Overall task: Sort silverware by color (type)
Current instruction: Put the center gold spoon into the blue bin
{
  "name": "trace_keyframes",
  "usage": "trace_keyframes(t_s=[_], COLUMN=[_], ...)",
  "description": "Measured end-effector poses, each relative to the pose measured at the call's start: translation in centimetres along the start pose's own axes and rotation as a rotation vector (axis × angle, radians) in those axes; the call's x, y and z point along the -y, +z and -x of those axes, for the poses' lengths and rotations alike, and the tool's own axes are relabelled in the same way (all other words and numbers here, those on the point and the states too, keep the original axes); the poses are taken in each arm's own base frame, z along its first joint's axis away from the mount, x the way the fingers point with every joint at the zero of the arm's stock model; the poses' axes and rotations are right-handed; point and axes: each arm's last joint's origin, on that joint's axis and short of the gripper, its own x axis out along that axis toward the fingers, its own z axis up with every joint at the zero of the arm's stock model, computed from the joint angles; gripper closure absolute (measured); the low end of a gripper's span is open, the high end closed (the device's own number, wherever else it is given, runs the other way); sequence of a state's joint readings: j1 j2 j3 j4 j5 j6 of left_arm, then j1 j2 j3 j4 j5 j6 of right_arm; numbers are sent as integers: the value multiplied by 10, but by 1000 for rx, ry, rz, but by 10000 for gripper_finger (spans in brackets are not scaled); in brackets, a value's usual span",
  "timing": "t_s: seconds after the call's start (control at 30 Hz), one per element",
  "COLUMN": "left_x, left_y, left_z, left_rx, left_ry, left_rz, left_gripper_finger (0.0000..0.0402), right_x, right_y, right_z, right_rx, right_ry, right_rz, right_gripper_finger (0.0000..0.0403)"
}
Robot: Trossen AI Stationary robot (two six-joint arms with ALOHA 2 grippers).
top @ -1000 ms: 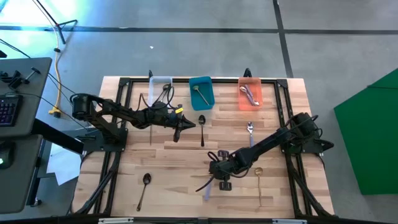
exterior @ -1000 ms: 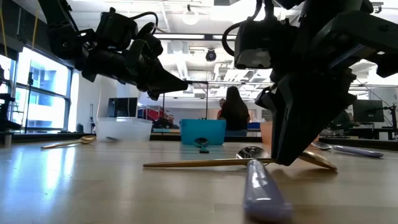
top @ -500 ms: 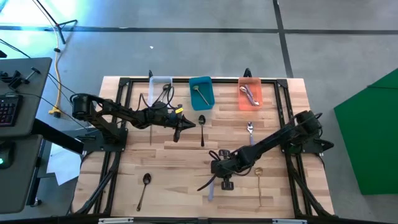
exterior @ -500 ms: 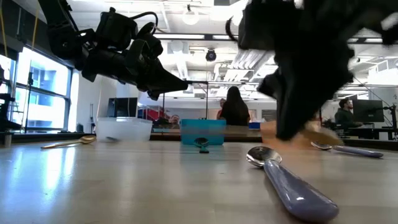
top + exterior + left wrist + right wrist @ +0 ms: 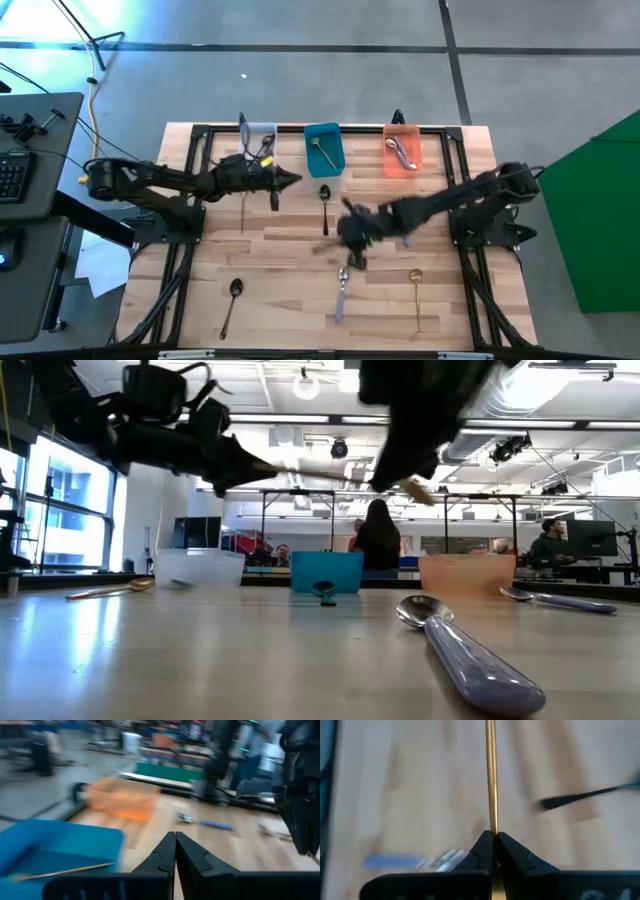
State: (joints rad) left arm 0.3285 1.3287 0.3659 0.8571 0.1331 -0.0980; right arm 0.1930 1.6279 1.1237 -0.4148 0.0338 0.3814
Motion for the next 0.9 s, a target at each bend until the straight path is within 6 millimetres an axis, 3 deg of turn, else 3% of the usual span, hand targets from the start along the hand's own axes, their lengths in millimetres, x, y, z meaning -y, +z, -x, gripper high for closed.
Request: trace_keyframes(t_s=[0.33, 0.5, 0.73, 0.9], left_x=[-20, -25, -30, -32], left_y=[12, 11, 12, 12], left_z=[23, 24, 25, 26], left_rx=[100, 94, 96, 96], left_ry=[218, 244, 267, 274], left_rz=[-1, -2, -44, -45], left_gripper_finger=[401, 401, 401, 401], right_x=[136, 193, 240, 257], right_y=[72, 89, 92, 103], right_z=[17, 6, -30, -38], right_rx=[154, 61, -47, -14], right_ry=[-264, -366, -397, -390], right_rz=[-366, -537, -673, -717], right_gripper_finger=[400, 400, 400, 400])
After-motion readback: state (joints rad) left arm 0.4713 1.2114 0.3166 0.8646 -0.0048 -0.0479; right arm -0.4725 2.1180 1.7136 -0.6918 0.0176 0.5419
